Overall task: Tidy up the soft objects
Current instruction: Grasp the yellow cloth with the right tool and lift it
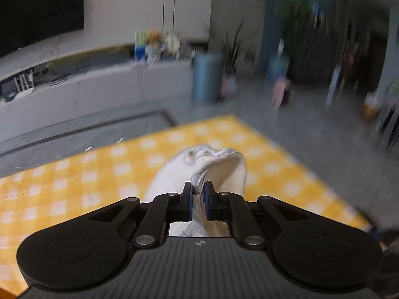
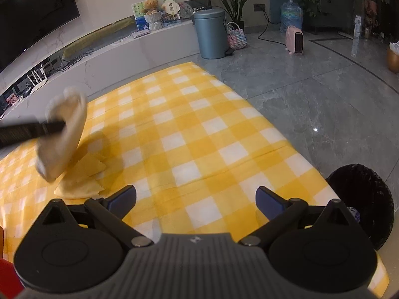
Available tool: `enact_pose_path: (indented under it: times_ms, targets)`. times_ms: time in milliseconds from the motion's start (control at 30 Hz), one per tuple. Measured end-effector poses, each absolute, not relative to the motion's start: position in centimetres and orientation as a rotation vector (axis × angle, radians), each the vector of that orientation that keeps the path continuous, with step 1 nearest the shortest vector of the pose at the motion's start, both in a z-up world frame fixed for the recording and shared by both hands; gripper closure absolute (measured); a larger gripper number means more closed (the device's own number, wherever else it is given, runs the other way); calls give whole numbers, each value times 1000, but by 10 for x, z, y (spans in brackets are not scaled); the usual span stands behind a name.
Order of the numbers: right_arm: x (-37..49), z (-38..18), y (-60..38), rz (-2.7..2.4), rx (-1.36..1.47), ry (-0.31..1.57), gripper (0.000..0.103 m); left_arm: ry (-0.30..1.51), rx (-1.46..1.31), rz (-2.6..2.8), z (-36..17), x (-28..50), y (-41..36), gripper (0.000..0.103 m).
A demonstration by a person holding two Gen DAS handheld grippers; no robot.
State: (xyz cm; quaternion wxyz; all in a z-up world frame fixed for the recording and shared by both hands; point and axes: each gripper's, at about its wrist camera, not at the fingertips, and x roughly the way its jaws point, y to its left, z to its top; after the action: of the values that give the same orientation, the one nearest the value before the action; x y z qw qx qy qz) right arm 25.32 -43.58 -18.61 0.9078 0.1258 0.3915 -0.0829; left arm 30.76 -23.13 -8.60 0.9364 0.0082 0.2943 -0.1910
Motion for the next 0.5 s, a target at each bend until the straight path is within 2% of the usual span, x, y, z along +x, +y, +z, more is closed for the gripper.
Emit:
enact_pose_path:
  times_ms: [233,367,500]
  targets:
    - [269,-197,-406,18,264,774,3,497,-221,-546,-69,307,-204,93]
    - [284,-204,-372,180,232,736,3,450,-236,-532,-66,307,-197,93]
    - [293,-208,-340,262,67,649,3,490,-232,-482,-68,315,-196,93]
